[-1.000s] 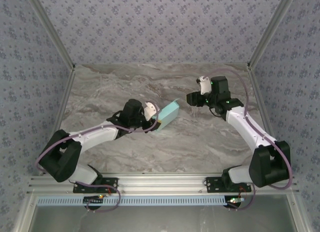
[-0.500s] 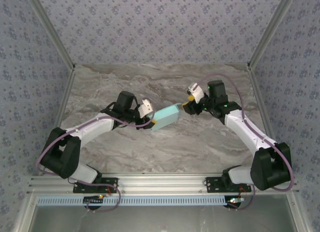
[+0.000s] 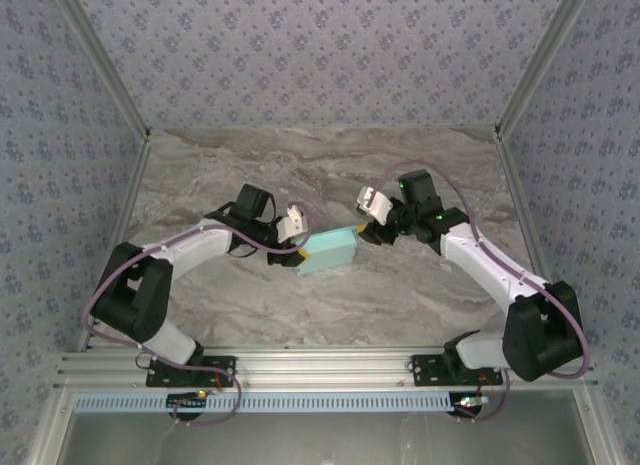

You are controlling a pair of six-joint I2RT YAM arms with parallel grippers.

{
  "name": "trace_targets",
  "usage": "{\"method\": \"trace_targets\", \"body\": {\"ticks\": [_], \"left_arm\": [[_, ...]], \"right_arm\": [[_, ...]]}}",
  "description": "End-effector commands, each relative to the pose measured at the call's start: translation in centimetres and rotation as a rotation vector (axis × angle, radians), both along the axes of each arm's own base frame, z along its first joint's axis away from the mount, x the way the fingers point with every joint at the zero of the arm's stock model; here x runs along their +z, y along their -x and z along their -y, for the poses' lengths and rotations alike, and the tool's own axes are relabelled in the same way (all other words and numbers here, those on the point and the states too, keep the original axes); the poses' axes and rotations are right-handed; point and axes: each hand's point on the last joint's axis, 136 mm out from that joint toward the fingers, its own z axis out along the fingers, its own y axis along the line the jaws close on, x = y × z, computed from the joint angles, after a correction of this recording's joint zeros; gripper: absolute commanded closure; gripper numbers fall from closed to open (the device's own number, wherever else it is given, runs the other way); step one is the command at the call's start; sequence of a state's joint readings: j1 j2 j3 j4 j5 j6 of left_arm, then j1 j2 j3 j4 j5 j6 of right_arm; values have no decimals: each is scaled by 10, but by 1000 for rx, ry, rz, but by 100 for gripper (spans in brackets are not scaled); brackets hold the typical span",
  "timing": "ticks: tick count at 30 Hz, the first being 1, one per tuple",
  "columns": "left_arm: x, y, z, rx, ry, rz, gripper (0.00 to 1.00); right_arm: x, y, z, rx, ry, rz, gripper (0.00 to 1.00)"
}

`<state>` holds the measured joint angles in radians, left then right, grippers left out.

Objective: Fold the paper box

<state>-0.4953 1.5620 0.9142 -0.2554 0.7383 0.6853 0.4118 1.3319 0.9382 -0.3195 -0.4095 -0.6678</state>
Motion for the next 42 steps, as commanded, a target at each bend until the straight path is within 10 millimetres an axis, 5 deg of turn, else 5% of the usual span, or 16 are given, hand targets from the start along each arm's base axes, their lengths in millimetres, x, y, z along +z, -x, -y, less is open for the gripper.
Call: {"method": "trace_targets", "body": {"ticks": [1, 16, 24, 29, 42], "left_arm": [[10, 1, 5, -48, 32, 9, 67], [9, -2, 4, -40, 18, 23, 67], [10, -2, 4, -32, 17, 22, 67], [10, -6, 4, -12, 14, 19, 67], [6, -10, 5, 9, -7, 29, 68]], "right_arm": [[-6, 6, 2, 28, 85, -6, 51], [-15, -6, -5, 20, 112, 4, 59], [-20, -10, -10, -1, 123, -11, 84], [-14, -6, -14, -28, 116, -43, 90], [1, -15, -18, -551, 92, -243, 91]]}}
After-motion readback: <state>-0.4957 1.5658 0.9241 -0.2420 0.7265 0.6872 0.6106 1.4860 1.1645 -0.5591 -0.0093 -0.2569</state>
